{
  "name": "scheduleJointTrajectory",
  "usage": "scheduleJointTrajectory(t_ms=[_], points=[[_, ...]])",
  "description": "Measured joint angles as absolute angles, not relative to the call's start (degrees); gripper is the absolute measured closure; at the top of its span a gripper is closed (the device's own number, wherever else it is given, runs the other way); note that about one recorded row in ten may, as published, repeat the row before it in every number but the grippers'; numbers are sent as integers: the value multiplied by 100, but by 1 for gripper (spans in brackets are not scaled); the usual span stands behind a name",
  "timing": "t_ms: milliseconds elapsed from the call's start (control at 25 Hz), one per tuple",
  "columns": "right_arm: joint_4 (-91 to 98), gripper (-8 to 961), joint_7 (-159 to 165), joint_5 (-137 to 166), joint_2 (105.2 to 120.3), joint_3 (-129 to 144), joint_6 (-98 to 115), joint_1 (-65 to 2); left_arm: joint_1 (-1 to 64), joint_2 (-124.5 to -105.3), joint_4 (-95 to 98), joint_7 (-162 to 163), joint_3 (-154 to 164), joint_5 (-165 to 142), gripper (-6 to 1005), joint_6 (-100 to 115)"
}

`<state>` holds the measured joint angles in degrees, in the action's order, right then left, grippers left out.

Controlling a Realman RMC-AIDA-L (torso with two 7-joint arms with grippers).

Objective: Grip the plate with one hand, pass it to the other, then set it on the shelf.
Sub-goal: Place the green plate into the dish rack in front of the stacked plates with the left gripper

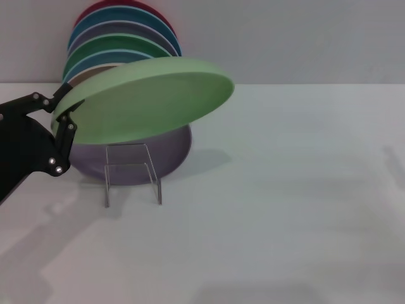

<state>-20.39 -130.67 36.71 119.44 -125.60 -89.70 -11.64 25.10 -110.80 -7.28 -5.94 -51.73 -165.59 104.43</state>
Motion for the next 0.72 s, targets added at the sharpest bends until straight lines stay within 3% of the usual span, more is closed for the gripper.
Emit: scheduleJointTrajectory(t_ms=[720], points=[[-2021, 333, -13057, 3771, 11953, -12550, -8985, -1188, 2773, -11096, -164, -666, -5034, -16559, 871, 10285]])
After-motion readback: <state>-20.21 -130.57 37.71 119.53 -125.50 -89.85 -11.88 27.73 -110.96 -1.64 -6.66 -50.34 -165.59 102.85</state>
